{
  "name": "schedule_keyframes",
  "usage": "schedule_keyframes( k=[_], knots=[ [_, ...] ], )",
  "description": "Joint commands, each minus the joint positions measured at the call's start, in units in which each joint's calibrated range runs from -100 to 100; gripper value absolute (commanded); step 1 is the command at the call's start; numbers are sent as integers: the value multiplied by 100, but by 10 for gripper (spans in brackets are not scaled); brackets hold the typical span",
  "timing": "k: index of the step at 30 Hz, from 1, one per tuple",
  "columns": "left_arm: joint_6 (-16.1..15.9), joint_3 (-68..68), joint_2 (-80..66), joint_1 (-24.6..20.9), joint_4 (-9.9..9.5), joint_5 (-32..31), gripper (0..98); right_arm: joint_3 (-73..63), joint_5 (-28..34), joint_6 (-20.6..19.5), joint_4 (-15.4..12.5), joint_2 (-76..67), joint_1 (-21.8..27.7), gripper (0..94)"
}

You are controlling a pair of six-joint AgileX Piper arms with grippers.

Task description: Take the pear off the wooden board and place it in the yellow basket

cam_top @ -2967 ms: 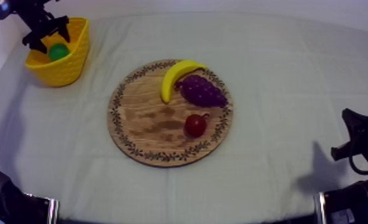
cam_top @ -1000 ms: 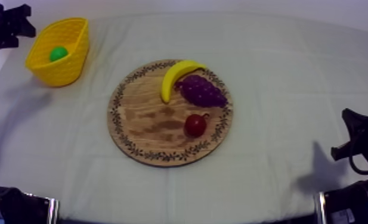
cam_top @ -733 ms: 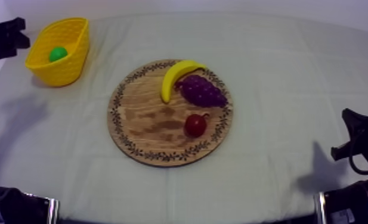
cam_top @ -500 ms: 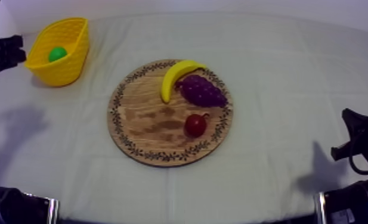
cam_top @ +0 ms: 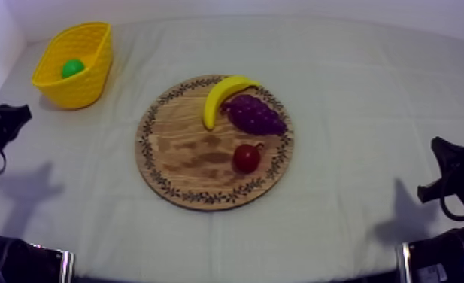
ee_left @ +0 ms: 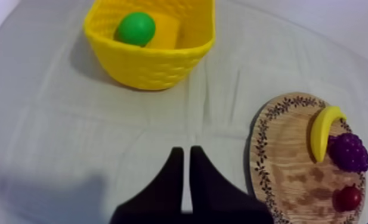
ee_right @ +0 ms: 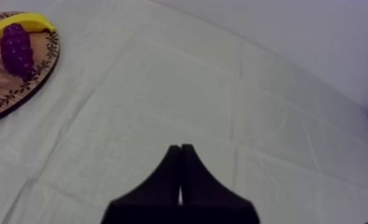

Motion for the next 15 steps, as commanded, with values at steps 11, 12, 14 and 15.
schedule_keyframes(
  k=[11, 12, 14, 15],
  knots=[
    [-312, 2188, -2131, 47, -142, -499, 1, -2, -4, -2, -2, -3, -1, 2],
    [-322, 2218, -2263, 74, -192, -431, 0, -2, -4, -2, -2, -3, -1, 2],
    [-306, 2254, -2498, 126, -289, -331, 0, -2, -4, -2, -2, -3, -1, 2],
    [-290, 2264, -2602, 148, -327, -289, 0, -2, -4, -2, -2, -3, -1, 2]
  ],
)
